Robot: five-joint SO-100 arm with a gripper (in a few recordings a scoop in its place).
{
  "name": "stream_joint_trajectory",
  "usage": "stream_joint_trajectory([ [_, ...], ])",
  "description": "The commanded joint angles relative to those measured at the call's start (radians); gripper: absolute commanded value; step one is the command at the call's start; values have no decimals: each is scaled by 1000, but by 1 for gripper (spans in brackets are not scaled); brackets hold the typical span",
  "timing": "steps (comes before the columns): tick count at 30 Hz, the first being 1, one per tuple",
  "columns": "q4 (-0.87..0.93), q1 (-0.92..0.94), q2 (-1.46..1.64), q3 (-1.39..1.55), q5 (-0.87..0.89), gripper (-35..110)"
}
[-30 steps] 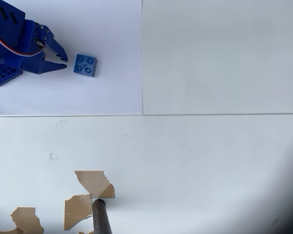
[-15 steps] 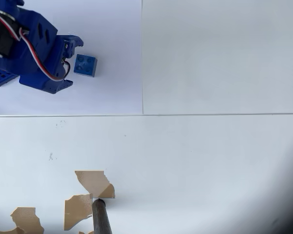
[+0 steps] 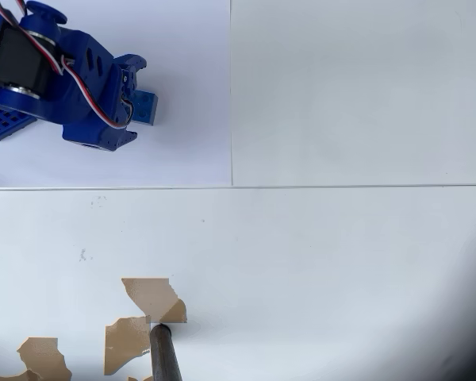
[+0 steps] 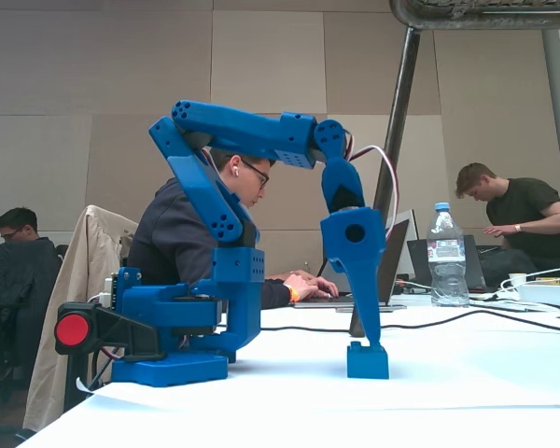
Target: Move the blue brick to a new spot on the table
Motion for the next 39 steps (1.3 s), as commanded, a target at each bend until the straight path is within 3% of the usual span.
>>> stream_joint_trajectory([
  [1, -55, -34, -23, 18, 44, 38],
  [8, -179, -52, -181, 17, 92, 35],
  [12, -215, -34, -238, 2, 120, 7],
  [14, -224, -23, -239, 2, 127, 1],
  [21, -72, 51, -161, -138, 206, 0],
  [31, 87, 469, -216, -408, 281, 0],
  [39, 117, 831, -370, -506, 284, 0],
])
